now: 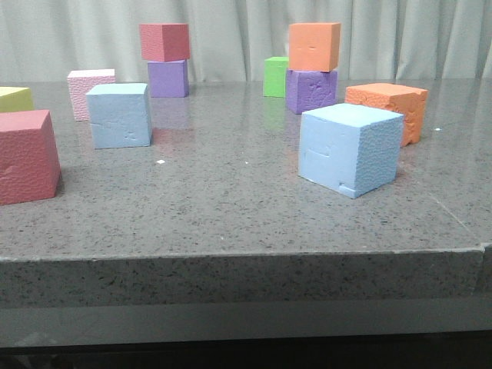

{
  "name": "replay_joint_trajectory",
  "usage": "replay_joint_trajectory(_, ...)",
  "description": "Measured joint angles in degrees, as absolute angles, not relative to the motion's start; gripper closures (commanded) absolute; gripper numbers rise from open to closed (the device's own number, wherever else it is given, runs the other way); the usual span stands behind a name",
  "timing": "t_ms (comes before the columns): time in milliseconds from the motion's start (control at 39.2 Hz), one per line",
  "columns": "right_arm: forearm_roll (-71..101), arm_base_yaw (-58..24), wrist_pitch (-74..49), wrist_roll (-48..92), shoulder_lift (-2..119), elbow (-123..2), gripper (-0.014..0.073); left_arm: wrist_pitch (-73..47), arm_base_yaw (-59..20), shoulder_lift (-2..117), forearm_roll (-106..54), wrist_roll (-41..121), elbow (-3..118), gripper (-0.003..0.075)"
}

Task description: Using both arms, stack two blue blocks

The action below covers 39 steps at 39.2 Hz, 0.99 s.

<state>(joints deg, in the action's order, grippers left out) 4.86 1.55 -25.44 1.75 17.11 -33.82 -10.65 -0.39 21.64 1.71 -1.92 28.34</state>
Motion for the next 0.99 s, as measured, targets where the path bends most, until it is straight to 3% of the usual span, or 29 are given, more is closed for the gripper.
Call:
replay_joint_trajectory(255, 6.5, 1.6, -31.7, 1.8, 27.9, -39.4, 0.0653, -16.0, -0.4, 32.3, 1.8, -1.9, 33.2, 0.0740)
replay_joint_trajectory(332, 7.0, 1.6, -31.8, 1.8, 28.3, -39.4, 0.0545, -16.1, -0.4, 32.5, 1.8, -1.9, 33.2, 0.0714)
replay_joint_trajectory(383, 7.1, 1.6, -31.8, 1.7, 28.3, -39.5, 0.0416, -15.9, -0.4, 32.5, 1.8, -1.9, 33.2, 0.0632)
replay_joint_trajectory(485, 7.2, 1.6, -31.9, 1.7, 28.3, -39.5, 0.0081, -15.4, -0.4, 32.5, 1.8, -1.9, 33.3, 0.0332)
replay_joint_trajectory(561, 7.2, 1.6, -31.9, 1.7, 28.3, -39.5, -0.0076, -15.2, -0.4, 32.6, 1.8, -1.9, 33.3, 0.0136)
replay_joint_trajectory(638, 7.3, 1.6, -31.9, 1.7, 28.3, -39.5, -0.0048, -15.2, -0.4, 32.6, 1.8, -1.9, 33.3, 0.0013)
replay_joint_trajectory(740, 7.7, 1.6, -31.9, 1.7, 28.6, -39.5, -0.0051, -14.9, -0.4, 32.6, 1.8, -1.9, 33.3, 0.0049)
replay_joint_trajectory(995, 10.9, 1.6, -31.9, 1.7, 35.2, -40.1, -0.0051, -14.7, -0.4, 32.6, 1.8, -1.9, 33.3, 0.0051)
